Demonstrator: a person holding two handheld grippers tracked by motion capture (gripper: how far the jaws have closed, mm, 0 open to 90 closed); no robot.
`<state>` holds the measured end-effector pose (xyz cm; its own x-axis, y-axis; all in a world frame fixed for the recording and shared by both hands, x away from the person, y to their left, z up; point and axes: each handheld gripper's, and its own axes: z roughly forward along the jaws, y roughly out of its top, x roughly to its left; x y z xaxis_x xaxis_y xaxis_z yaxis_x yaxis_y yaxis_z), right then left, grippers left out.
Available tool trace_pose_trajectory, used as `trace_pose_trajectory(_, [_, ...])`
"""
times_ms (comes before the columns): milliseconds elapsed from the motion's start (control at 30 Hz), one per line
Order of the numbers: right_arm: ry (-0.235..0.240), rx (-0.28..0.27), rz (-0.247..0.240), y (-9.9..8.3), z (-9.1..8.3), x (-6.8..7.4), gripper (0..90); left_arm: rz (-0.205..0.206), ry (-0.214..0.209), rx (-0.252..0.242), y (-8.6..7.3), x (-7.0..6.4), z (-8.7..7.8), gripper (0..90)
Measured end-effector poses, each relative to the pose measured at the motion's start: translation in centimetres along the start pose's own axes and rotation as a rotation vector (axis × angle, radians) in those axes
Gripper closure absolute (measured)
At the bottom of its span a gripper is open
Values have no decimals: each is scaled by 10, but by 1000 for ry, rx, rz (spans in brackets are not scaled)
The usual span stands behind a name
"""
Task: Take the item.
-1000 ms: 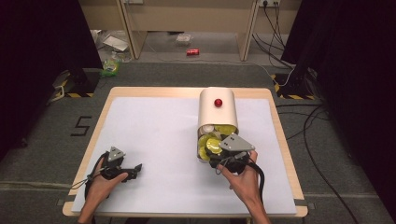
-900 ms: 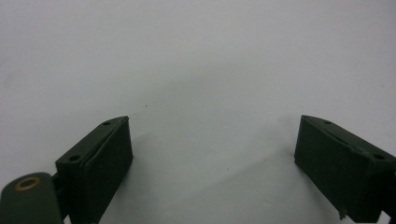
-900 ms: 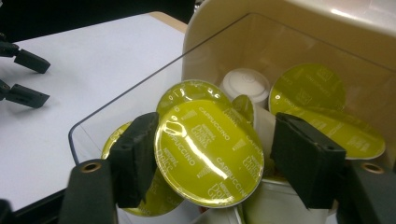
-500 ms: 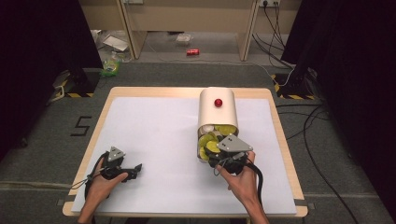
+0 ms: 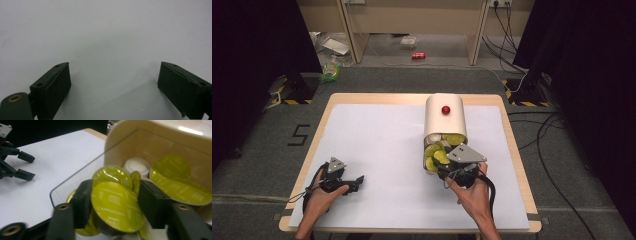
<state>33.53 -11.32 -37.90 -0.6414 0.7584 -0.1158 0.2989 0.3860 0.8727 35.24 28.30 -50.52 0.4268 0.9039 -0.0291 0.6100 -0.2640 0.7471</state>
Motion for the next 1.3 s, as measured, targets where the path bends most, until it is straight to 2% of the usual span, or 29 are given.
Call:
trace_pose_trajectory(100, [13,8,16,-2,1,-2,386,0,0,0,0,0,0,104])
trace_pose_trajectory(233, [28,37,-2,-1,4,0,353,0,0,0,0,0,0,105])
trace_pose_trajectory(267, [22,43,-14,-1,5,2,354,0,0,0,0,0,0,105])
trace_pose_trajectory(367, [30,52,2,-1,6,1,363,0,0,0,0,0,0,105])
trace_pose_trajectory(433, [36,60,2,-1,6,0,418,0,0,0,0,0,0,104])
trace_pose_trajectory(467, [36,60,2,-1,6,0,418,0,0,0,0,0,0,105])
trace_pose_trajectory(800, [15,33,2,0,3,1,442,0,0,0,0,0,0,105])
trace_pose_trajectory(833, [41,-18,23,1,0,0,600,0,0,0,0,0,0,105])
trace_pose_trajectory(933, [47,-29,19,4,-4,0,647,0,0,0,0,0,0,105])
trace_pose_trajectory(1067, [40,-33,19,4,-5,-2,623,0,0,0,0,0,0,105])
trace_pose_trajectory(1300, [23,-36,22,5,-8,-7,522,0,0,0,0,0,0,105])
